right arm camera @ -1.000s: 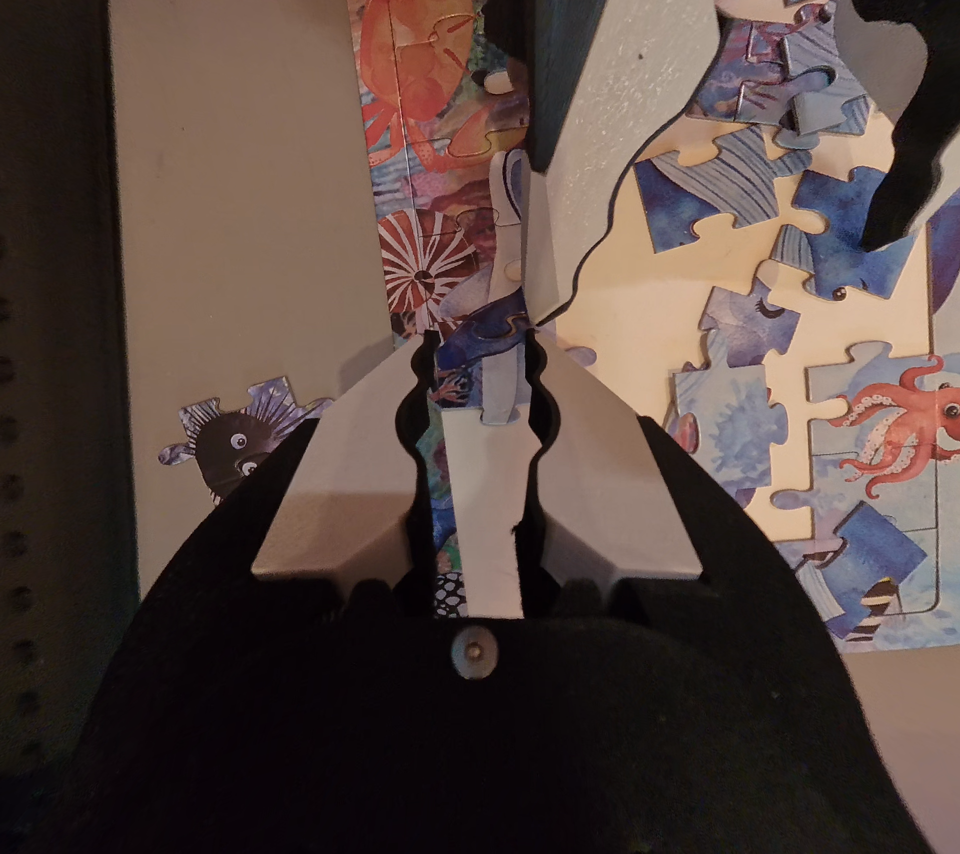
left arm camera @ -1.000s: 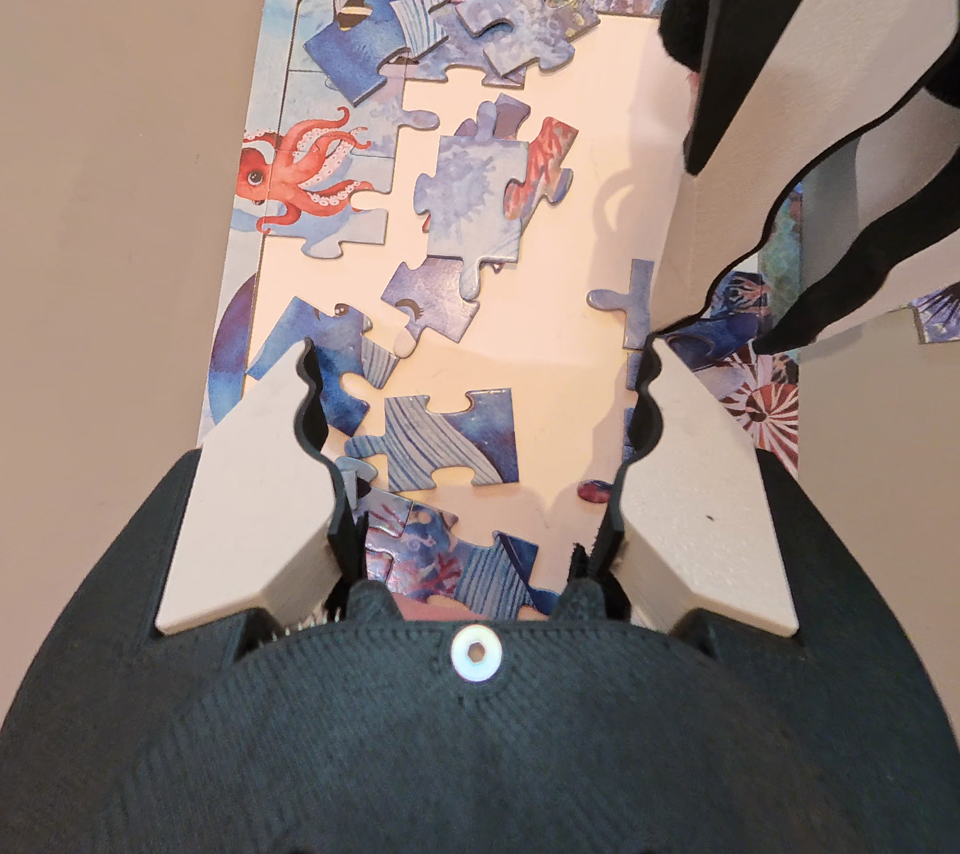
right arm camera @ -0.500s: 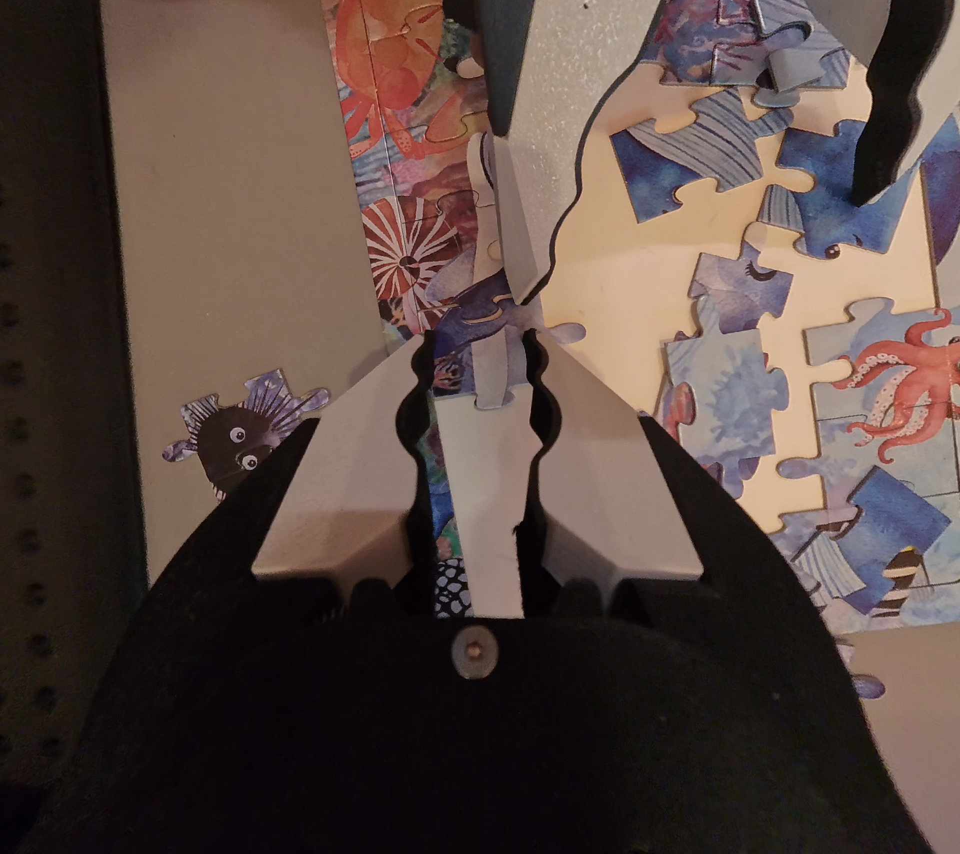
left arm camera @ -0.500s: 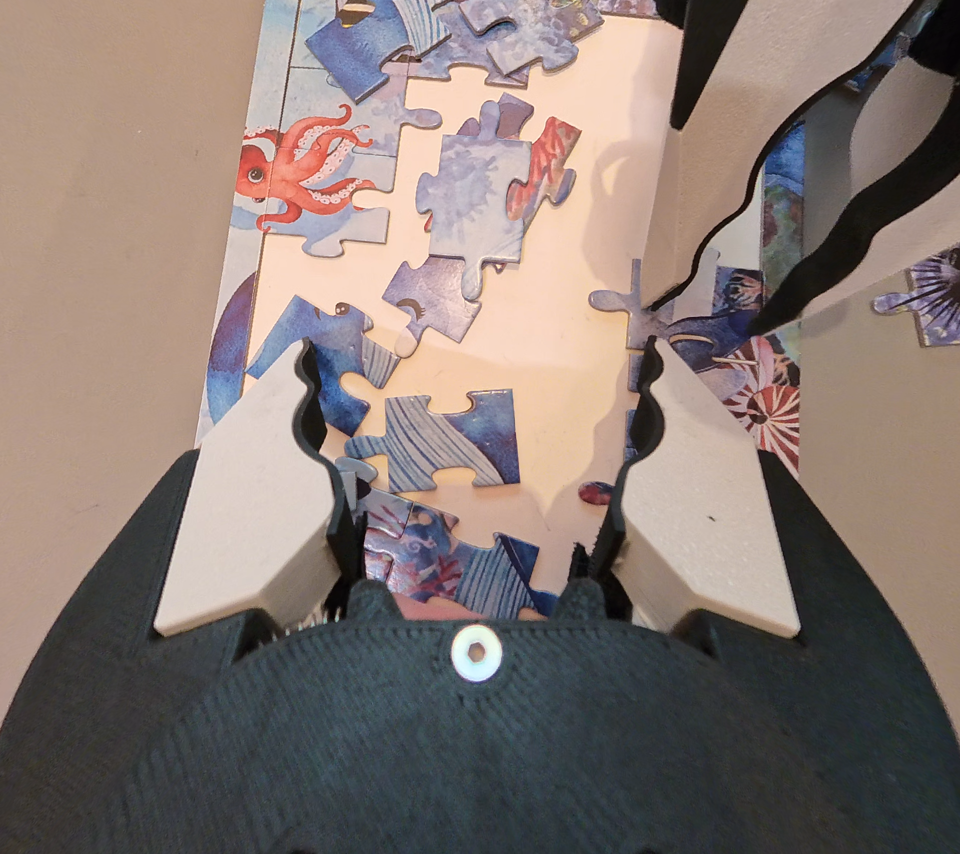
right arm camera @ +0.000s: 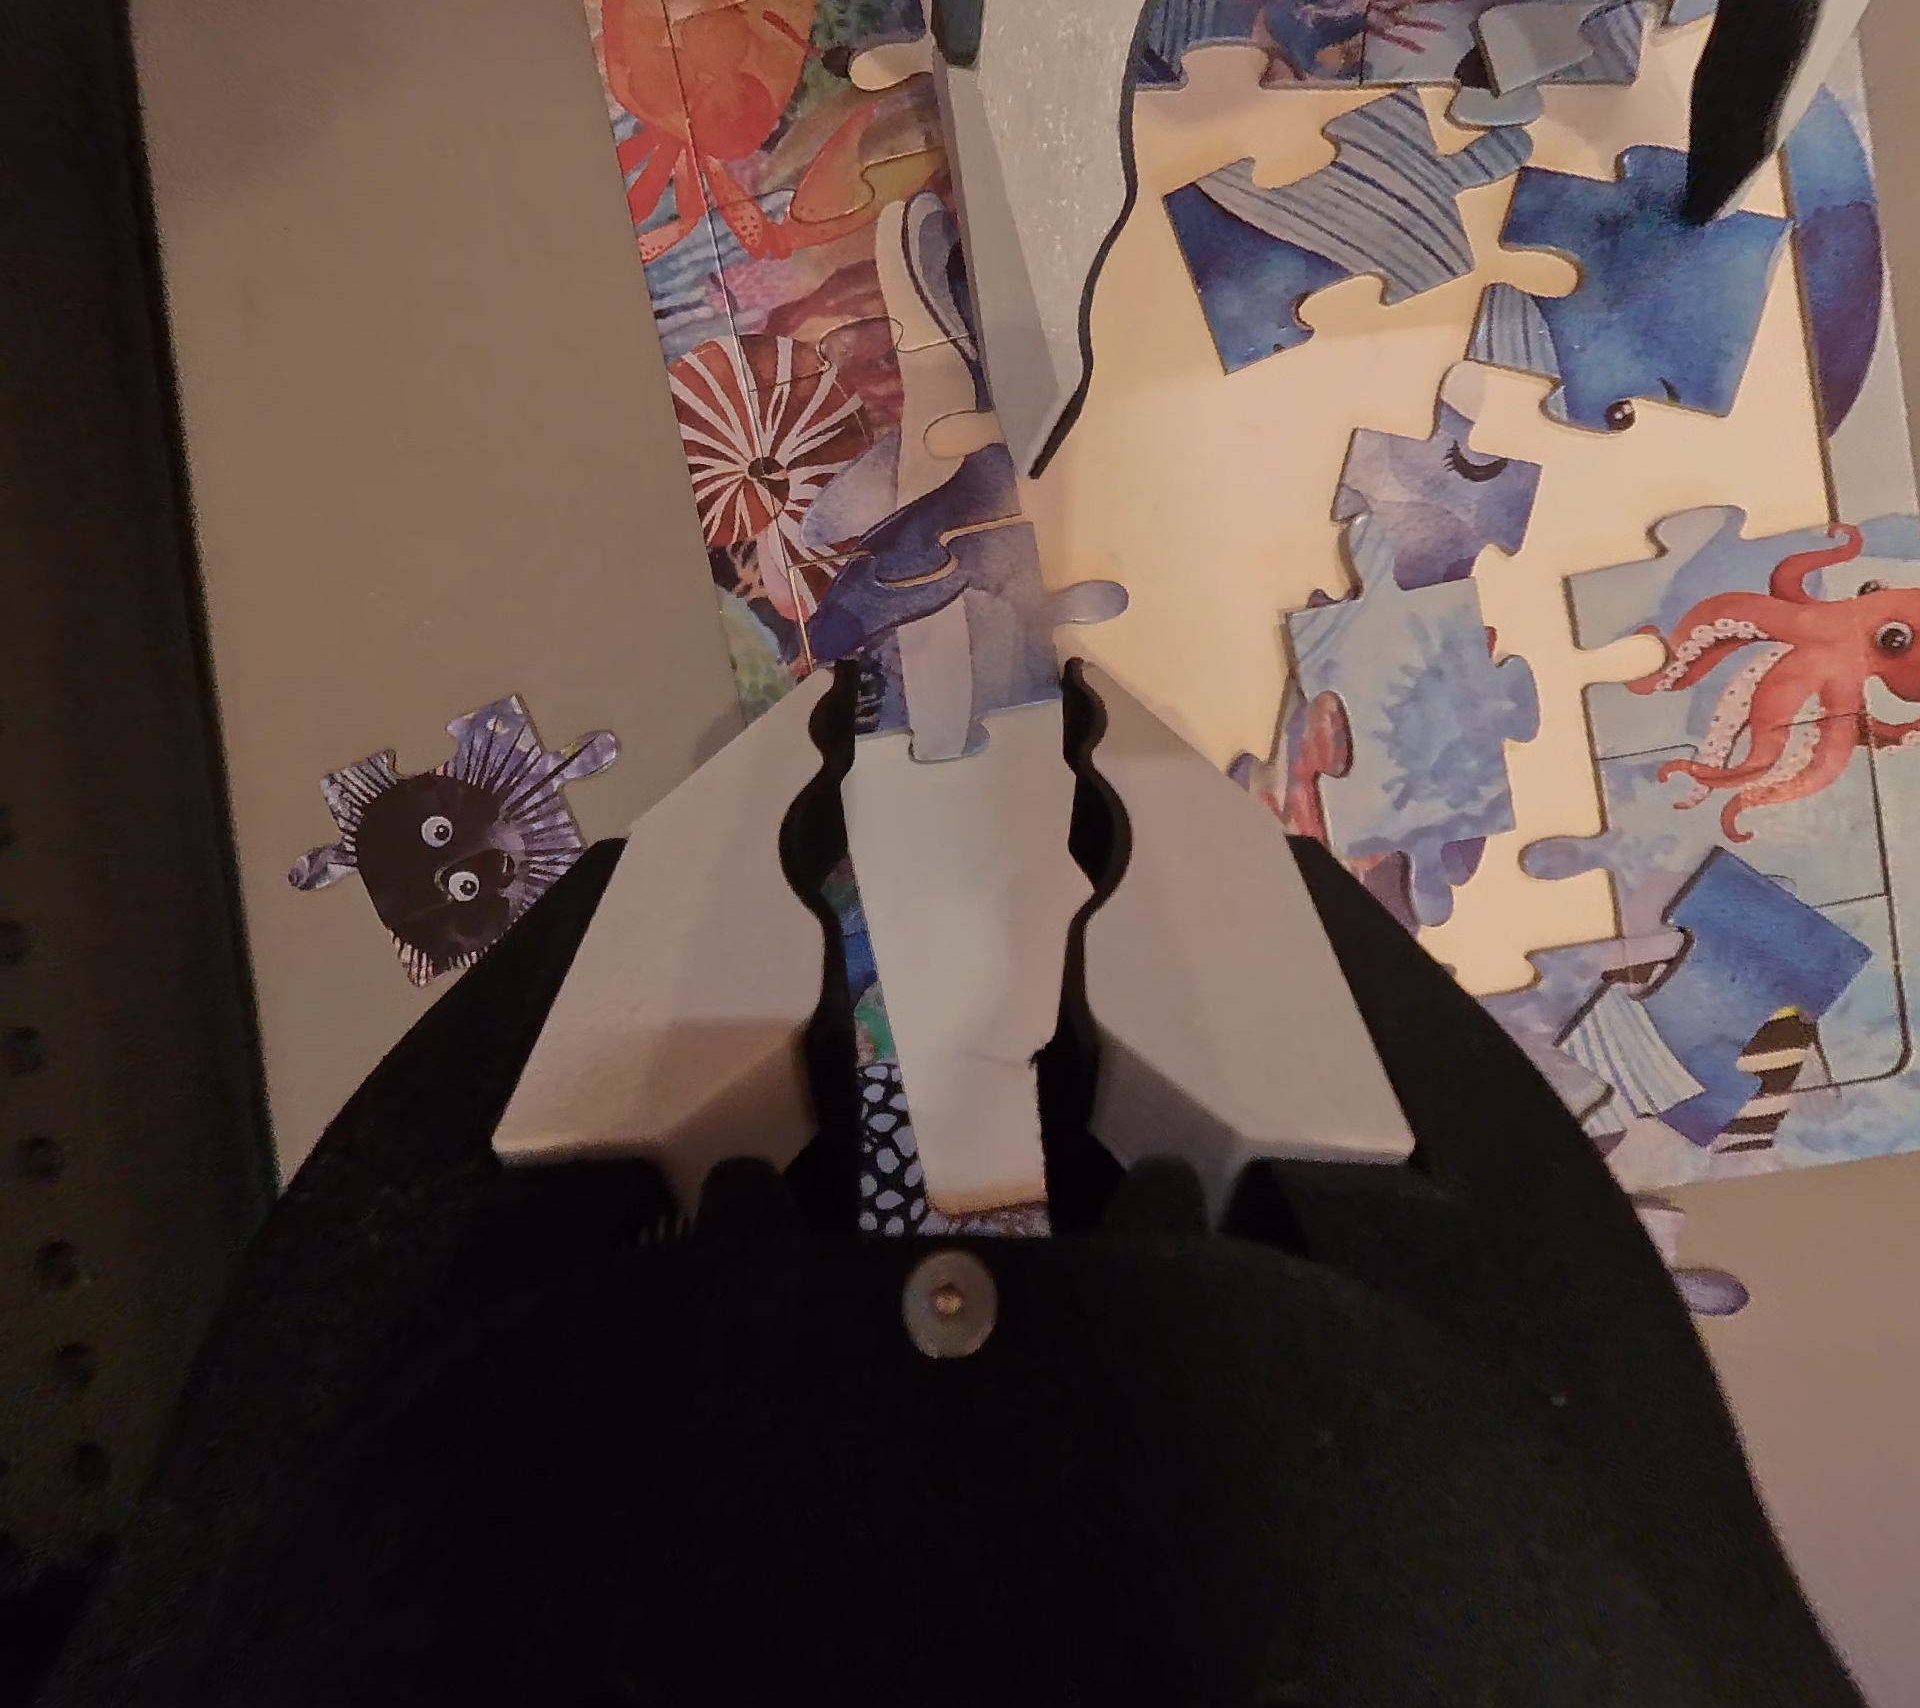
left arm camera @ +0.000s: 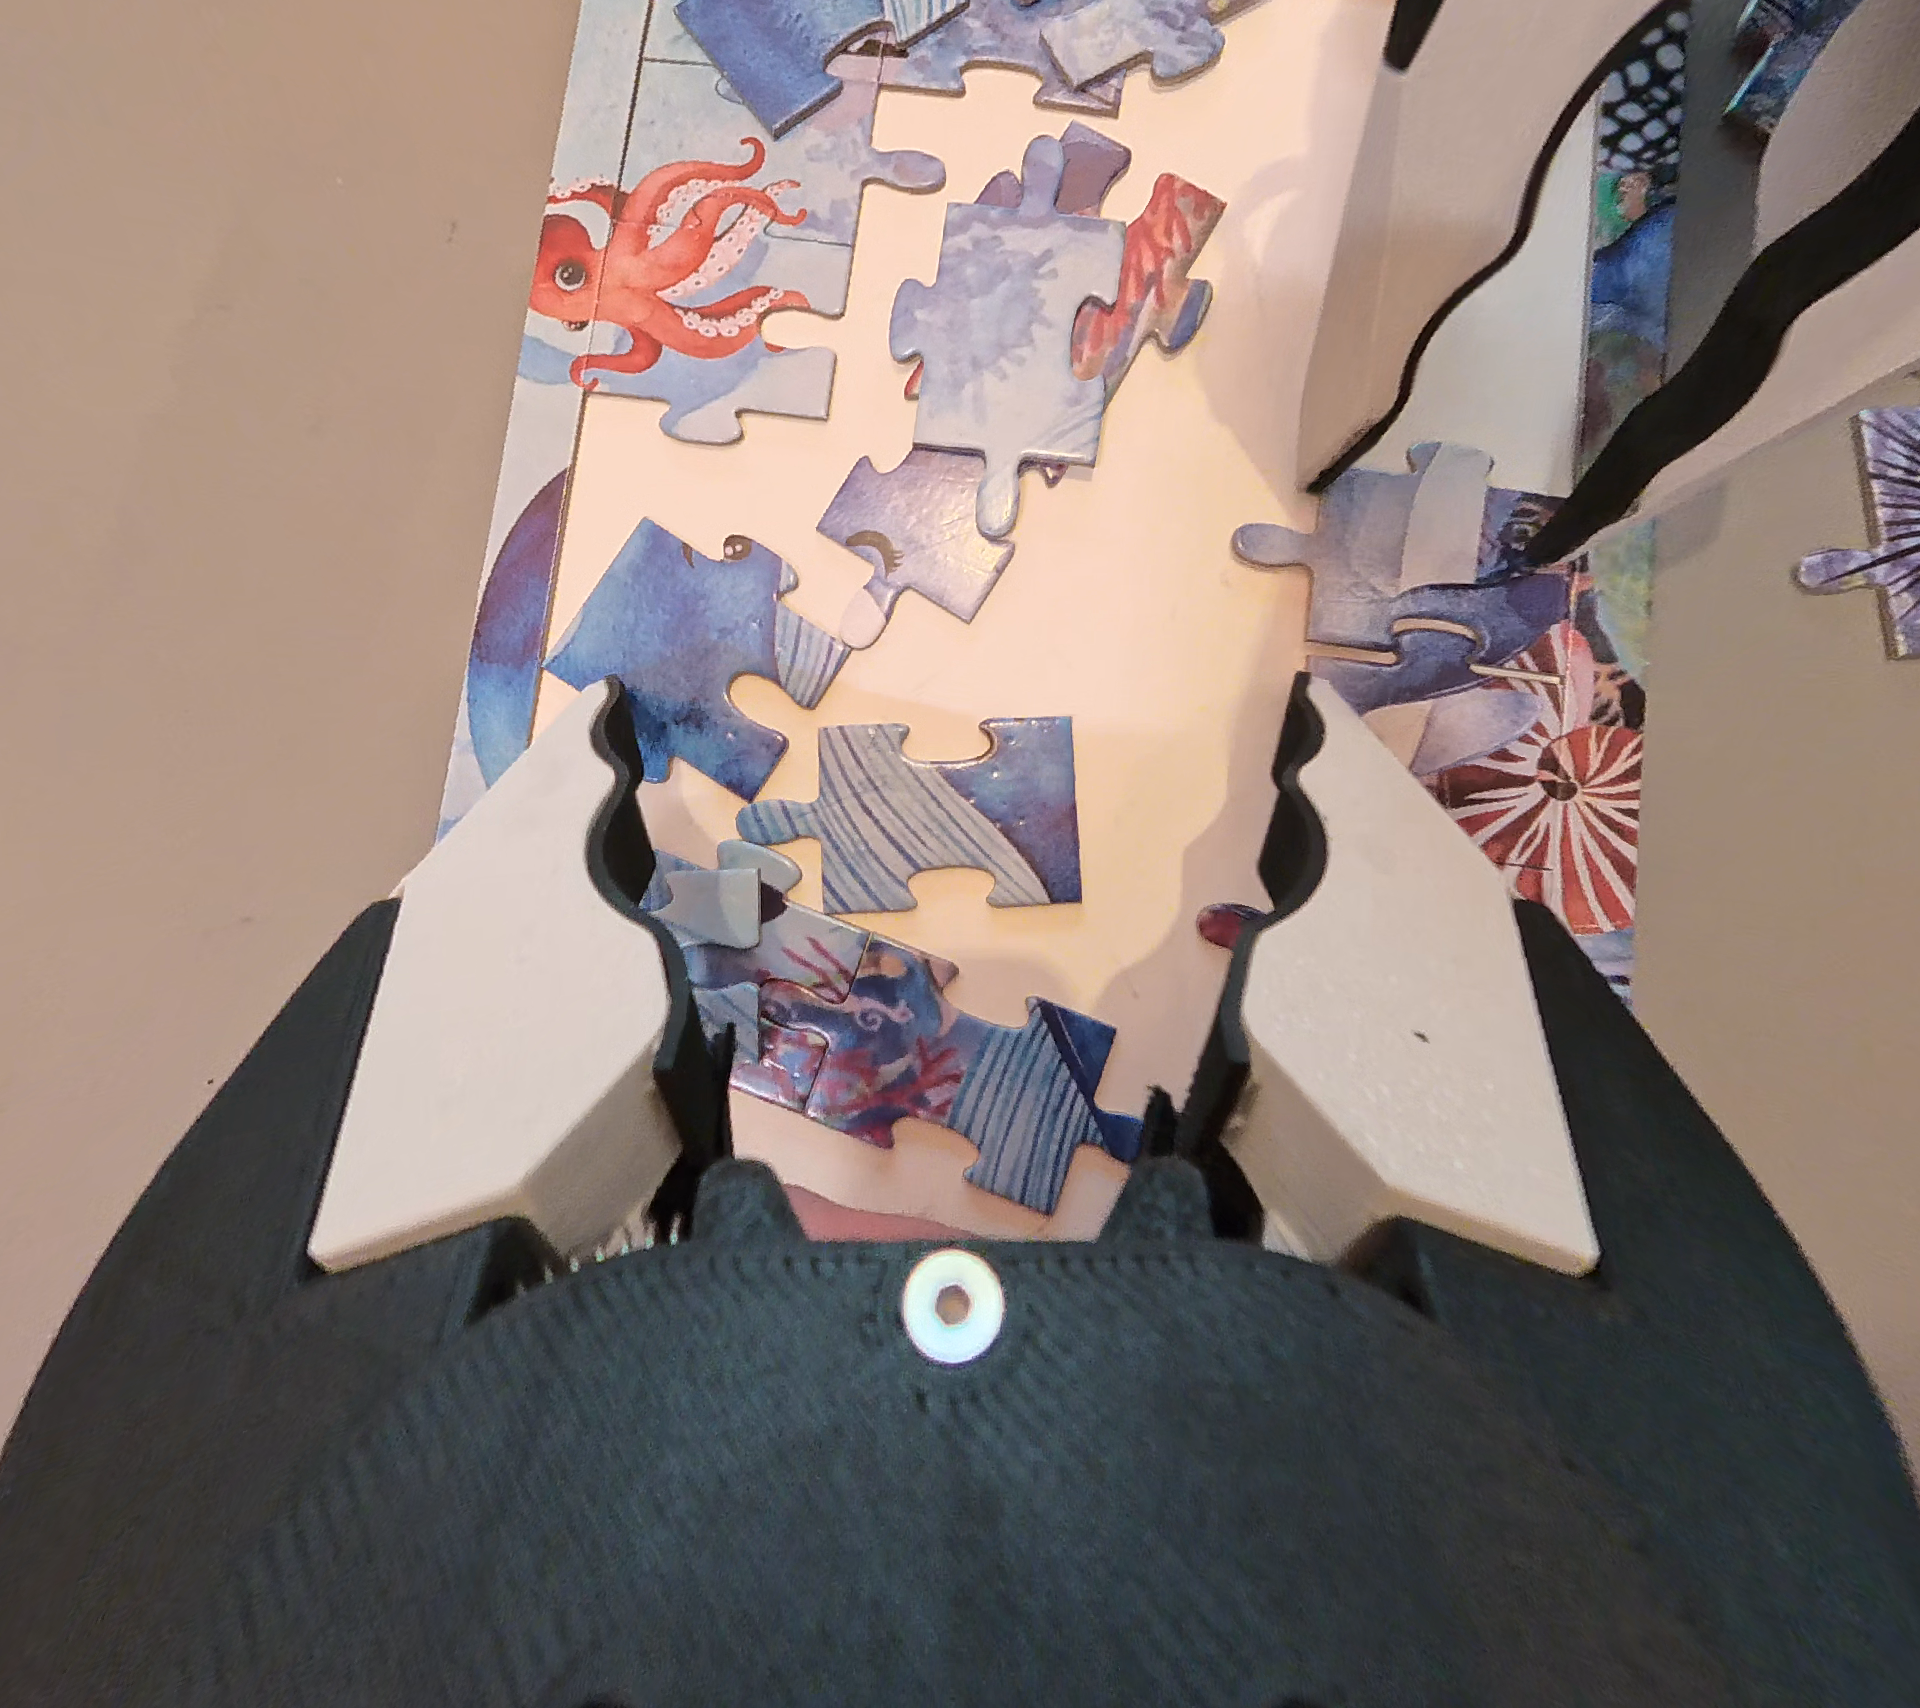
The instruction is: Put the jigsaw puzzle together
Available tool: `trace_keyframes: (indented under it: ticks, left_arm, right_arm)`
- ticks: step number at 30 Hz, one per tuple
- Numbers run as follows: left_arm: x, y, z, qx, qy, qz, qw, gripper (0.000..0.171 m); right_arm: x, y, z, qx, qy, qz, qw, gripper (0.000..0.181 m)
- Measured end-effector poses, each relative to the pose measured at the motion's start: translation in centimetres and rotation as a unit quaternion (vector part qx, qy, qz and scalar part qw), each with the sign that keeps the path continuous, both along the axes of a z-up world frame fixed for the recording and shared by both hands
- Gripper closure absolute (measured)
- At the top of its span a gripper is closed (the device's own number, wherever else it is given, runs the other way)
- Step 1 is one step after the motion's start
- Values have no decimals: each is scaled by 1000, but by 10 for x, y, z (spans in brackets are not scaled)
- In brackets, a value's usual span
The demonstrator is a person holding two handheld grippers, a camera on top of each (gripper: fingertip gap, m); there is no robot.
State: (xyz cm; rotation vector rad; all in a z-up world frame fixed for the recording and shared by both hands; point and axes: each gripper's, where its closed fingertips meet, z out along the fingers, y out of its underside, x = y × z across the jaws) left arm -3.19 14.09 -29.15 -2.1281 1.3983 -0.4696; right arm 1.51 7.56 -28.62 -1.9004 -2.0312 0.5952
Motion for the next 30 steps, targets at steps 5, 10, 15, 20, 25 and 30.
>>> trace_keyframes:
  ticks: [5, 10, 15, 20, 25, 30]
  left_arm:
    - [0, -1, -1, -1, 4, -1, 1000, 50]
    - [-1, -2, 0, -1, 7, -2, 1000, 50]
    - [-8, -1, 9, 0, -6, 4, 1000, 50]
    - [-14, -3, 7, -2, 10, 4, 1000, 50]
    - [-15, -8, 0, -11, 26, -5, 1000, 50]
    - [-15, -10, -2, -15, 28, -8, 999, 49]
  right_arm:
    - [-5, -2, -1, 0, 5, 5, 1000, 143]
    - [-4, -3, -1, -2, 2, 4, 1000, 142]
    - [-4, -1, 6, 3, 3, 0, 1000, 142]
    - [-2, 3, 4, 11, -9, -6, 1000, 144]
    - [-4, -1, -1, 1, -13, -4, 1000, 145]
    - [-2, 2, 0, 5, -15, -8, 1000, 145]
